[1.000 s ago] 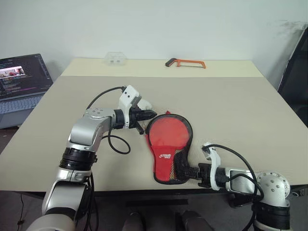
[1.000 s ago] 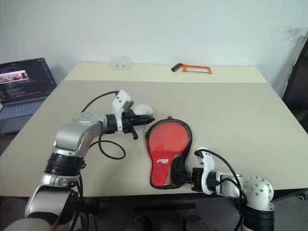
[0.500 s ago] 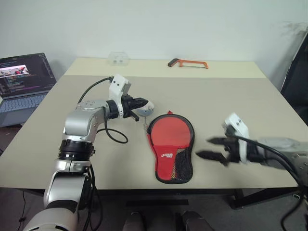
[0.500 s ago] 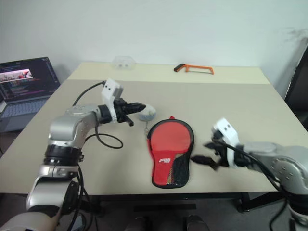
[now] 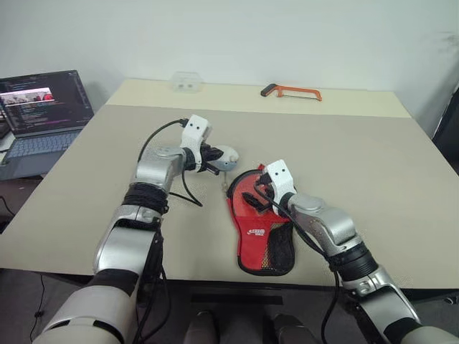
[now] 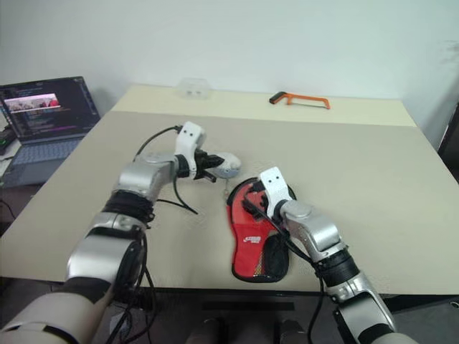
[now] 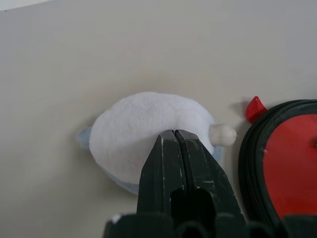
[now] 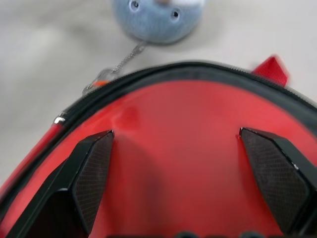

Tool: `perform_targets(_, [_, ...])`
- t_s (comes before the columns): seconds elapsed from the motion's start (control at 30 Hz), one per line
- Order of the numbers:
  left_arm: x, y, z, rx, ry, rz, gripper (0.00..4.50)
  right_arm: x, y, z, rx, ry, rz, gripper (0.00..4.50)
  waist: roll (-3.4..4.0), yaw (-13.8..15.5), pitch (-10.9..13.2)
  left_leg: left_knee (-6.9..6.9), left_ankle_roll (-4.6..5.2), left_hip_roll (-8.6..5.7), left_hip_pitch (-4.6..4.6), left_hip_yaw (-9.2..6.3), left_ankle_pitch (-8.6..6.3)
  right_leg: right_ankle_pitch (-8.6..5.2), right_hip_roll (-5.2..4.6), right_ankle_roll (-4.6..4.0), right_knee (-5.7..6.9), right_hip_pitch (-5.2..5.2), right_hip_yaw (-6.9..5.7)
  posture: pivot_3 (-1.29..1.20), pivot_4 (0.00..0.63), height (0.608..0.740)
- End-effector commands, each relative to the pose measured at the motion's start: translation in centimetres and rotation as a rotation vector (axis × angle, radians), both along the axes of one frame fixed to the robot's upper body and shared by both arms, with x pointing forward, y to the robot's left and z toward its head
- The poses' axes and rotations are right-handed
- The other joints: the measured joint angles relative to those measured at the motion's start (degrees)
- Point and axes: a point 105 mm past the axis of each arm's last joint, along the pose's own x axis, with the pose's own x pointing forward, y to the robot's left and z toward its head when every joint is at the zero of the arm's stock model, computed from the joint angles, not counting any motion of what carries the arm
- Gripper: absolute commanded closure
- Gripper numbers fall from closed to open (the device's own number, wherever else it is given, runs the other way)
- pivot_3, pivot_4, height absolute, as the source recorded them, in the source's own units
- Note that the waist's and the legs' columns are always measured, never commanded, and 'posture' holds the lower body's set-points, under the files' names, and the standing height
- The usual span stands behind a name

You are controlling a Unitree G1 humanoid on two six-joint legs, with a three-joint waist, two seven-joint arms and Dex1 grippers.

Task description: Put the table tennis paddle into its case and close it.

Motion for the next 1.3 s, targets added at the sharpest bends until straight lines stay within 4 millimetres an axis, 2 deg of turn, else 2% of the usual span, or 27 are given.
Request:
perform_targets(0.03, [0.9, -0.1, 0.9, 0.003, -0.041, 0.043, 4.5, -0.2, -0.8, -1.4, -0.006, 0.046, -0.032, 0.04, 0.0, 0.0, 0.0, 0.02, 0.0, 0.0, 0.01, 0.0, 0.0, 0.0, 0.01, 0.01, 0.04, 0.01, 0.0, 0.0, 0.15, 0.74])
perform_targets(0.2, [1.2, -0.7, -1.0, 0.054, -0.024, 0.069, 4.5, -0.6, -0.8, -1.9, -0.022, 0.061, -0.031, 0.04, -0.01, -0.1, 0.0, 0.23, 0.0, 0.01, 0.18, -0.01, 0.0, -0.03, 0.03, 0.16, 0.17, 0.19, 0.02, 0.0, 0.15, 0.74])
perform_targets(0.37, [1.8, -0.7, -0.5, 0.066, -0.076, 0.118, 4.5, -0.7, -0.8, -2.0, -0.03, 0.062, -0.039, 0.04, -0.02, -0.1, 0.0, 0.6, 0.0, 0.0, 0.25, -0.03, 0.01, -0.07, 0.05, 0.26, 0.63, 0.2, 0.07, 0.0, 0.15, 0.74])
perform_targets(0.4, [1.8, -0.8, -0.2, 0.068, -0.097, 0.113, 4.32, -0.7, -0.9, -2.1, -0.034, 0.066, -0.04, 0.01, -0.02, -0.1, 0.0, 0.62, 0.01, 0.0, 0.28, -0.03, 0.02, -0.08, 0.06, 0.29, 0.69, 0.2, 0.08, 0.0, 0.15, 0.74])
perform_targets(0.47, [1.8, -1.1, 0.2, 0.11, -0.136, 0.076, 3.91, -1.0, -0.9, -2.3, -0.038, 0.075, -0.038, 0.0, -0.02, -0.1, 0.0, 0.62, 0.05, 0.01, 0.31, -0.02, 0.06, -0.09, 0.06, 0.31, 0.77, 0.2, 0.09, 0.0, 0.15, 0.74])
perform_targets(0.57, [1.8, -1.1, 0.6, 0.138, -0.164, 0.057, 2.86, -1.2, -0.8, -2.5, -0.04, 0.079, -0.037, 0.0, -0.02, -0.1, 0.0, 0.62, 0.07, 0.01, 0.36, -0.02, 0.08, -0.08, 0.08, 0.3, 0.82, 0.22, 0.11, 0.0, 0.15, 0.74])
perform_targets(0.83, [2.0, 0.8, 0.9, 0.183, -0.171, 0.113, 0.01, -1.4, -0.7, -2.5, -0.044, 0.08, -0.032, 0.0, -0.02, -0.2, 0.0, 0.6, 0.07, 0.02, 0.36, -0.02, 0.08, -0.08, 0.09, 0.27, 0.81, 0.21, 0.12, 0.0, 0.15, 0.74])
perform_targets(0.93, [1.7, -0.1, 0.2, 0.166, -0.13, 0.067, 0.01, -1.3, -0.5, -2.4, -0.044, 0.076, -0.027, 0.0, -0.02, -0.2, 0.0, 0.6, 0.06, 0.02, 0.36, -0.01, 0.08, -0.08, 0.09, 0.27, 0.81, 0.21, 0.11, 0.0, 0.15, 0.74])
perform_targets(1.1, [1.3, -2.0, -1.4, -0.021, -0.003, 0.067, 0.01, -1.3, -0.3, -2.2, -0.043, 0.07, -0.026, 0.0, -0.03, -0.3, 0.0, 0.61, 0.06, 0.02, 0.36, -0.01, 0.08, -0.08, 0.09, 0.28, 0.82, 0.21, 0.11, 0.0, 0.15, 0.74])
perform_targets(1.3, [1.3, -2.2, -3.0, -0.022, 0.04, 0.145, 0.01, -1.6, -0.6, -2.4, -0.043, 0.074, -0.039, 0.0, -0.03, -0.2, 0.0, 0.6, 0.06, 0.02, 0.36, -0.02, 0.08, -0.09, 0.1, 0.28, 0.82, 0.21, 0.11, 0.0, 0.15, 0.74])
